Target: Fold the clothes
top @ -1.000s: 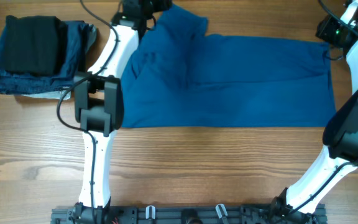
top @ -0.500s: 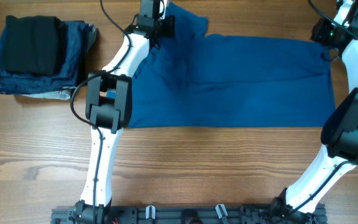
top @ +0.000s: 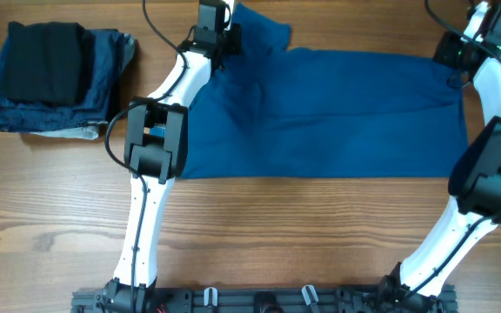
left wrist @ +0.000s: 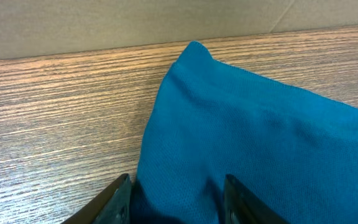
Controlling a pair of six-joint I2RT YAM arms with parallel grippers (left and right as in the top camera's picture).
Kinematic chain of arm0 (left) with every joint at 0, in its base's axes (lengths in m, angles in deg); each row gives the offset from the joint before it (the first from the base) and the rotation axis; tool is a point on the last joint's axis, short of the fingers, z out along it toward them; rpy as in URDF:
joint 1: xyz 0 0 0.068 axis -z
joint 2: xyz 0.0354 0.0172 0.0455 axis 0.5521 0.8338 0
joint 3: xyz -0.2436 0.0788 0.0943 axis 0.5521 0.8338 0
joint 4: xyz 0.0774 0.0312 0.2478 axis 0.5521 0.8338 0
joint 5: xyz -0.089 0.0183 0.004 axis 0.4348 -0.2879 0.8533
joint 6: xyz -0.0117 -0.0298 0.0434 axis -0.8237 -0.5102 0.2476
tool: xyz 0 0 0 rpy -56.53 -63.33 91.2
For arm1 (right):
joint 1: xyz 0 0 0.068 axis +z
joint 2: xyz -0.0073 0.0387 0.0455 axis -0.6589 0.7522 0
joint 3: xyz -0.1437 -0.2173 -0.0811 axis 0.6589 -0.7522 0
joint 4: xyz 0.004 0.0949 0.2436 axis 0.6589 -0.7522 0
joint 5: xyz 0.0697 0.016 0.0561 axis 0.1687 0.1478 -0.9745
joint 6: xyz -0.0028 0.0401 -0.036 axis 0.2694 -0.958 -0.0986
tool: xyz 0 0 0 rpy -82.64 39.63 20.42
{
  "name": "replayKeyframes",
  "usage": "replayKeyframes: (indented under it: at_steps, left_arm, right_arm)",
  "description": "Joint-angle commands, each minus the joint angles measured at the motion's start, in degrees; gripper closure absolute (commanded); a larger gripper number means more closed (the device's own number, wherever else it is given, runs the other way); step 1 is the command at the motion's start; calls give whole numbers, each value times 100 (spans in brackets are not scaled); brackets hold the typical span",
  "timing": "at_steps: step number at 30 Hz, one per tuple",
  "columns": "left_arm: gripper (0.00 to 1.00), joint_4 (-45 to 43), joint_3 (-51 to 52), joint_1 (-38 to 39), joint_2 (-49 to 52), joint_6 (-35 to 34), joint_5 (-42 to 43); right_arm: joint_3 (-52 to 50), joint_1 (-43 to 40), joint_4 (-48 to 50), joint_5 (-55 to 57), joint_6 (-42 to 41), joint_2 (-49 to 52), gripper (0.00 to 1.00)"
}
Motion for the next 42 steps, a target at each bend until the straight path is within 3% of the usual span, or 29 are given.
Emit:
replayKeyframes:
  at_steps: [1, 21, 22, 24, 26, 30, 32, 42]
  left_arm:
    - [51, 173, -111, 39, 212, 26, -33]
    - [46, 341, -111, 37, 212, 28, -35]
    - [44, 341, -111, 37, 212, 26, -35]
    - [44, 343, -111, 37, 212, 26, -35]
    - [59, 341, -111, 37, 212, 26, -35]
    - [87, 341, -120, 37, 177, 26, -35]
    - [95, 341, -120, 17, 37, 24, -35]
    - [96, 634, -120, -271, -1102, 24, -33]
  right_arm:
    - [-74, 4, 328, 144, 181, 605, 36]
    - [-74, -42, 1329, 640, 568, 1322, 30]
    - [-74, -44, 1329, 640, 566, 1357, 36]
    - [-76, -52, 1259, 632, 546, 1449, 63]
    - [-85, -50, 1233, 625, 544, 1464, 79]
    - [-83, -50, 1217, 542, 535, 1464, 86]
    - [-83, -50, 1222, 501, 424, 1464, 92]
    - [-79, -50, 879, -210, 249, 669, 96]
